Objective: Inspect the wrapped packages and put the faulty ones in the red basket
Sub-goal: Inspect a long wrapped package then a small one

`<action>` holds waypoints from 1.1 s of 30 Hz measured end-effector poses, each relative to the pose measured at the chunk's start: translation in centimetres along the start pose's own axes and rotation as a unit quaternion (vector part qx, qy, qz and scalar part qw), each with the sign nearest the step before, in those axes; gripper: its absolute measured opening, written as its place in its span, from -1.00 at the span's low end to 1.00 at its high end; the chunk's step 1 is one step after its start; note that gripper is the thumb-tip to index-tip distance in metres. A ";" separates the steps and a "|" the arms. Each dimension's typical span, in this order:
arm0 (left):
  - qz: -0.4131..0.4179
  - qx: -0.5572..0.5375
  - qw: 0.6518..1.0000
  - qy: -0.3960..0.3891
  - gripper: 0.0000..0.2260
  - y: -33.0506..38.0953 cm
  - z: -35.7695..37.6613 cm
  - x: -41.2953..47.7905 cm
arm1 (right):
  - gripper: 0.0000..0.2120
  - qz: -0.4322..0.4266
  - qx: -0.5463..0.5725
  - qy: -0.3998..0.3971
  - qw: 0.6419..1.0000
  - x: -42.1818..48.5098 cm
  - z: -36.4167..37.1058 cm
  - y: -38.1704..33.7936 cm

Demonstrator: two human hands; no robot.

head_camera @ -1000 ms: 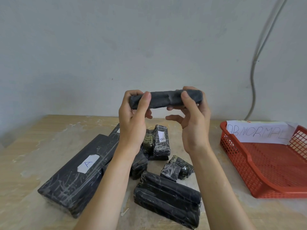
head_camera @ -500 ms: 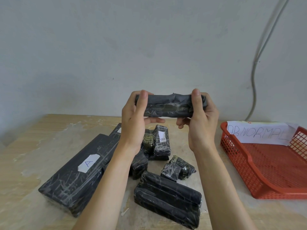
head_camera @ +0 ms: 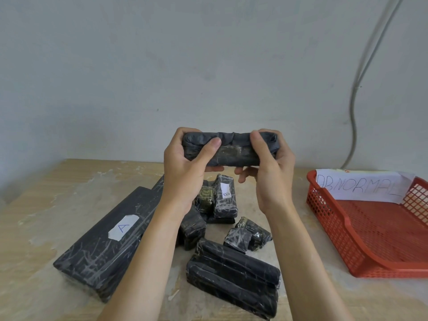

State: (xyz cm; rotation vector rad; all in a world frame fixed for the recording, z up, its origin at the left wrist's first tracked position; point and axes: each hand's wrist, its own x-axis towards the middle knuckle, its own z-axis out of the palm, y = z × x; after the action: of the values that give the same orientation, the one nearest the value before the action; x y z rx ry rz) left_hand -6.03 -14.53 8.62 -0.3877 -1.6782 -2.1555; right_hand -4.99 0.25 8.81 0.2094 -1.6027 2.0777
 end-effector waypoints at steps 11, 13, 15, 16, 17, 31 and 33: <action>-0.040 -0.026 0.996 -0.073 -0.88 0.2 -0.8 0.3 | -0.66 -0.004 -0.022 -0.020 1.000 0.3 -0.6 0.1; -0.039 -0.019 0.996 -0.078 -0.80 0.2 -0.8 0.3 | -0.72 -0.004 -0.017 -0.019 1.000 0.4 -0.7 0.2; -0.032 -0.007 0.997 -0.070 -0.79 0.2 -0.7 0.4 | -0.85 0.003 -0.002 -0.032 0.999 0.4 -0.8 0.2; -0.029 -0.004 0.997 -0.069 -0.79 0.2 -0.7 0.4 | -0.90 0.007 0.008 -0.036 0.999 0.4 -0.9 0.2; -0.029 -0.005 0.997 -0.070 -0.82 0.1 -0.7 0.4 | -0.92 0.006 0.012 -0.038 0.999 0.5 -0.9 0.2; 0.018 0.002 0.991 -0.131 -0.42 0.1 -1.4 0.3 | -0.83 0.033 0.063 -0.033 0.997 0.9 -1.0 0.0; 0.040 0.010 0.991 -0.126 -0.40 0.0 -1.4 0.3 | -0.82 0.040 0.090 -0.033 0.995 0.8 -1.0 -0.2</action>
State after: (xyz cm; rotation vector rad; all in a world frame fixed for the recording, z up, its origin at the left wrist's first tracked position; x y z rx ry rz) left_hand -6.24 -15.92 8.43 -0.7356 -1.7811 -2.1012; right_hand -5.46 1.47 9.00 0.2837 -1.4841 2.2998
